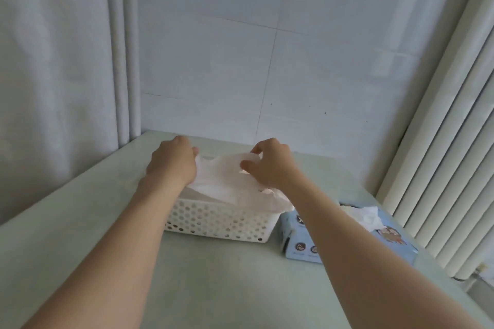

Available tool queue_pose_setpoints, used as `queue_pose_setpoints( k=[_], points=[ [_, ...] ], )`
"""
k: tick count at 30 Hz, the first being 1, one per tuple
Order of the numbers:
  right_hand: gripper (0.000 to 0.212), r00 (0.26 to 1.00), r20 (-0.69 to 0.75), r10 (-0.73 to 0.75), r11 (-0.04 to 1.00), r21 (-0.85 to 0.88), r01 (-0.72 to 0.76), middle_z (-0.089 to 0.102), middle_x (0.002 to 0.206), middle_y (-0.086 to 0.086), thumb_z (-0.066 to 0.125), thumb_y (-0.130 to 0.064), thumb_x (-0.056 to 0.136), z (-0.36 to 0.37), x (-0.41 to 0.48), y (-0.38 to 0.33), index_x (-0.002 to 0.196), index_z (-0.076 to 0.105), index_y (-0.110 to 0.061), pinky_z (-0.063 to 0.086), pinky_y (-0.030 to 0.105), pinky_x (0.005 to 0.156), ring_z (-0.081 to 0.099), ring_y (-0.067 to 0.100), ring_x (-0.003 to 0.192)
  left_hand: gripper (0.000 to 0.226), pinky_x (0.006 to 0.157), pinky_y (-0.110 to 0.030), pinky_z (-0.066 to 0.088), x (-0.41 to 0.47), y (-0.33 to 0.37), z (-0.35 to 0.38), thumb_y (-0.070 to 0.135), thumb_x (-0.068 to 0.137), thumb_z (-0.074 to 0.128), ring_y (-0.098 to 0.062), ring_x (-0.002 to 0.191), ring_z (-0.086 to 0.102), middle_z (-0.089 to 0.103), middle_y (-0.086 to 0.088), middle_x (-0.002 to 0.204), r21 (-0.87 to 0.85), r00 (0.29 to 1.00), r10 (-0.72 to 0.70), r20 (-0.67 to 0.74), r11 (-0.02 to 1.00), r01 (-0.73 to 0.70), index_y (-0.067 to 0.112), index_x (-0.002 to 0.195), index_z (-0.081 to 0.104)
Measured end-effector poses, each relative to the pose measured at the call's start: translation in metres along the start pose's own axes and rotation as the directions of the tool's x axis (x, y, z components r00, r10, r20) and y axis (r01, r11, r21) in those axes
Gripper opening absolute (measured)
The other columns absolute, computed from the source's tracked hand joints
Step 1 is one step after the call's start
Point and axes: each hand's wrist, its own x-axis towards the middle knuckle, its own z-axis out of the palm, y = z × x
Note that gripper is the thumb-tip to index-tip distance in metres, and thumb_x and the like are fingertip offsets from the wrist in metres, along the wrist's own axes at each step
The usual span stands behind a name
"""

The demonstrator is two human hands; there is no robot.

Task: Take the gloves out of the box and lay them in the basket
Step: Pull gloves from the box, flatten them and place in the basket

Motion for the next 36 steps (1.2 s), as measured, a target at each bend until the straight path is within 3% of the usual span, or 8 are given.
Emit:
queue_pose_setpoints(
  k=[4, 7, 9, 11, 14, 23, 31, 36],
  points=[
    [0.031, 0.985, -0.11, -0.135, 0.915, -0.395, 0.081, 0.061, 0.113, 0.004, 0.074, -0.03, 0.096, 0.002, -0.005, -0.003, 0.121, 0.062, -0.017, 0.043, 0.034, 0.072, 0.061, 0.028, 0.096, 0.027, 0.076, -0.042, 0.041, -0.007, 0.005, -0.001, 0.027, 0.109, 0.049, -0.04, 0.11, 0.059, 0.059, -0.019, 0.122, 0.113, 0.998, -0.019, -0.058, 0.993, 0.025, 0.007, 0.127, 0.049],
    [0.024, 0.961, -0.063, -0.269, 0.901, -0.369, 0.228, 0.056, 0.115, 0.003, 0.07, -0.019, 0.095, -0.005, -0.007, -0.008, 0.119, 0.067, -0.022, 0.04, 0.031, 0.078, 0.06, 0.026, 0.103, 0.029, 0.09, -0.046, 0.043, -0.008, 0.008, -0.002, 0.026, 0.105, 0.058, -0.039, 0.123, 0.047, 0.051, -0.015, 0.133, 0.229, 0.994, 0.097, -0.047, 0.97, -0.084, 0.014, 0.129, 0.049],
    [0.028, 0.95, 0.115, -0.291, 0.912, -0.266, 0.312, 0.058, 0.111, -0.002, 0.076, -0.031, 0.095, -0.014, -0.01, -0.012, 0.121, 0.07, -0.026, 0.039, 0.029, 0.083, 0.058, 0.02, 0.106, 0.024, 0.101, -0.044, 0.039, -0.01, 0.013, -0.007, 0.028, 0.104, 0.059, -0.034, 0.128, 0.042, 0.049, -0.008, 0.136, 0.2, 0.978, 0.2, 0.06, 0.957, -0.208, 0.023, 0.127, 0.056],
    [0.057, 0.911, 0.349, -0.22, 0.926, -0.218, 0.307, 0.06, 0.121, -0.006, 0.082, -0.052, 0.087, -0.02, -0.015, -0.015, 0.137, 0.063, -0.032, 0.041, 0.031, 0.091, 0.054, 0.015, 0.112, 0.027, 0.105, -0.038, 0.039, -0.014, 0.019, -0.012, 0.028, 0.102, 0.063, -0.026, 0.126, 0.048, 0.052, 0.001, 0.133, 0.103, 0.929, 0.251, 0.272, 0.952, -0.288, 0.03, 0.129, 0.06],
    [0.086, 0.872, 0.48, -0.099, 0.902, -0.327, 0.282, 0.053, 0.145, -0.009, 0.085, -0.052, 0.084, -0.013, -0.018, -0.011, 0.157, 0.041, -0.039, 0.046, 0.039, 0.105, 0.051, 0.02, 0.132, 0.051, 0.106, -0.037, 0.049, -0.019, 0.021, -0.009, 0.035, 0.096, 0.068, -0.02, 0.117, 0.059, 0.054, 0.006, 0.131, 0.054, 0.806, 0.211, 0.553, 0.956, -0.288, 0.039, 0.145, 0.052],
    [0.077, 0.83, 0.555, 0.055, 0.877, -0.424, 0.225, 0.058, 0.147, -0.004, 0.067, -0.021, 0.093, 0.026, -0.001, -0.005, 0.162, 0.037, -0.036, 0.053, 0.044, 0.105, 0.06, 0.027, 0.127, 0.071, 0.11, -0.035, 0.045, -0.015, 0.024, 0.002, 0.046, 0.098, 0.067, -0.025, 0.141, 0.05, 0.04, 0.002, 0.163, 0.206, 0.723, 0.092, 0.685, 0.927, -0.313, 0.036, 0.161, 0.035],
    [0.074, 0.924, 0.369, -0.104, 0.951, -0.234, 0.201, 0.063, 0.139, -0.005, 0.093, -0.046, 0.075, -0.006, -0.018, 0.004, 0.142, 0.064, -0.034, 0.053, 0.04, 0.104, 0.062, 0.02, 0.124, 0.035, 0.101, -0.038, 0.04, -0.018, 0.039, 0.005, 0.031, 0.107, 0.042, -0.031, 0.129, 0.051, 0.055, -0.005, 0.143, 0.198, 0.884, 0.234, 0.405, 0.921, -0.335, 0.03, 0.132, 0.066],
    [0.026, 0.968, -0.098, -0.232, 0.97, 0.054, 0.238, 0.077, 0.111, -0.009, 0.079, -0.031, 0.093, -0.015, -0.044, 0.033, 0.118, 0.078, -0.024, 0.054, 0.019, 0.091, 0.07, 0.003, 0.093, 0.036, 0.1, -0.034, 0.044, -0.038, 0.069, 0.014, 0.008, 0.102, 0.043, -0.029, 0.119, 0.057, 0.048, -0.009, 0.137, -0.134, 0.923, 0.384, 0.031, 0.916, -0.377, 0.018, 0.131, 0.062]
  ],
)
